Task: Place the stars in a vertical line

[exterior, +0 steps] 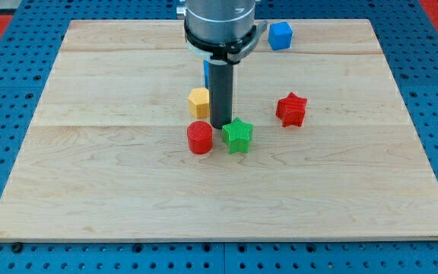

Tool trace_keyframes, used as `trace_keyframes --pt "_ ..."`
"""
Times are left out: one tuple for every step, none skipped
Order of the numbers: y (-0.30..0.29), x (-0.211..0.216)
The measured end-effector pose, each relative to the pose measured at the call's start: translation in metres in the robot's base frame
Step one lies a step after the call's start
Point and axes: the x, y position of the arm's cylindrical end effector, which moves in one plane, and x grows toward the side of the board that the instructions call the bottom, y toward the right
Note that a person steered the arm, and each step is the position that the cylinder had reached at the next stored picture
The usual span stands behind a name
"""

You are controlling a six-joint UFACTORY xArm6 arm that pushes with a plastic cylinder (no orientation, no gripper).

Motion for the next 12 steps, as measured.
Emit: trace_keyframes --pt "0.013 0.013" --pt "0.030 0.016" --pt "0.075 0.016" --pt "0.108 0.059" --pt "0.111 0.059" --pt "0.120 0.088" --pt "0.103 0.125" --pt "0.067 0.089" --pt "0.084 0.053" --pt "0.102 0.054" --pt "0.122 0.063" --pt "0.125 0.063"
